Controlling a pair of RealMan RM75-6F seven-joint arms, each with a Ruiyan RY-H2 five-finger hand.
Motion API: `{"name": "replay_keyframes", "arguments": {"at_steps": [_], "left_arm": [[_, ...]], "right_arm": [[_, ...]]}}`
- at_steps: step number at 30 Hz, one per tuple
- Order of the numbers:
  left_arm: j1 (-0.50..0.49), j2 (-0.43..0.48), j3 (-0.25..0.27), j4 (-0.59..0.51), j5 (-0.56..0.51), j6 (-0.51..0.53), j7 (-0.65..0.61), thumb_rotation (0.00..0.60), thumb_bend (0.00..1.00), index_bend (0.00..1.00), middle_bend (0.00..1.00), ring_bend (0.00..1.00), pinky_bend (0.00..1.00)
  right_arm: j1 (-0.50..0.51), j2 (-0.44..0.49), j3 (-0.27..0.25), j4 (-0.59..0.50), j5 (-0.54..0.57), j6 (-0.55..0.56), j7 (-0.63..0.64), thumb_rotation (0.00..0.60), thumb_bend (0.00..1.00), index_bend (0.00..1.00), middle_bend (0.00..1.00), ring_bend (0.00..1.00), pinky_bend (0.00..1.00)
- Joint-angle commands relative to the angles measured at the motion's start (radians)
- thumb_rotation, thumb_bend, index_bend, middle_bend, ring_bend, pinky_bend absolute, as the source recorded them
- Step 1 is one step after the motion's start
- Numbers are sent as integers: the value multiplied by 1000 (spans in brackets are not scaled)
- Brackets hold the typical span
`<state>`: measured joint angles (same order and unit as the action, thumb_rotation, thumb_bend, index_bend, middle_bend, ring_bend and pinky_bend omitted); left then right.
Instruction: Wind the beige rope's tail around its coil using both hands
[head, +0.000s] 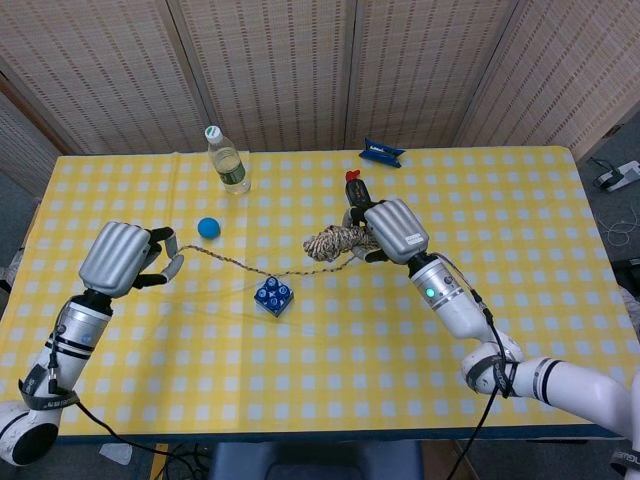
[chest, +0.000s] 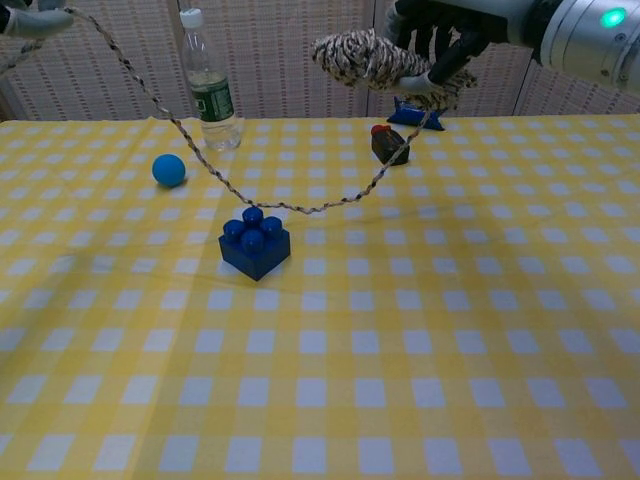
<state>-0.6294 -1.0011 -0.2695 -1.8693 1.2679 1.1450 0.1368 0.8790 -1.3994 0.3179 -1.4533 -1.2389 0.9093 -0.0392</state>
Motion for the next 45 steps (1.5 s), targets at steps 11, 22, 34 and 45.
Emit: {"name": "replay_keyframes", "arguments": {"at_steps": [11, 22, 34, 45], "left_arm": [[-73, 58, -84, -185, 87, -18, -84, 502, 439, 780, 1000, 986, 1000], [-152, 36, -128, -223, -16, -84, -92, 504, 439, 780, 1000, 986, 1000], [-184, 19, -162, -151, -138, -100, -150, 509, 439, 777, 1000, 983, 1000], [-198, 35, -155, -57, -279, -175, -182, 510, 440, 771, 1000, 978, 1000]], "right_arm": [[156, -120, 64, -17, 147, -26, -223, 600, 455, 773, 662, 493, 524], [207, -217, 95, 34, 158, 30, -220, 600, 455, 774, 662, 493, 524], [193, -240, 42, 56, 30, 40, -61, 600, 455, 778, 663, 502, 524], [152, -242, -32, 124, -222, 159, 222, 600, 422, 806, 679, 527, 526]]}}
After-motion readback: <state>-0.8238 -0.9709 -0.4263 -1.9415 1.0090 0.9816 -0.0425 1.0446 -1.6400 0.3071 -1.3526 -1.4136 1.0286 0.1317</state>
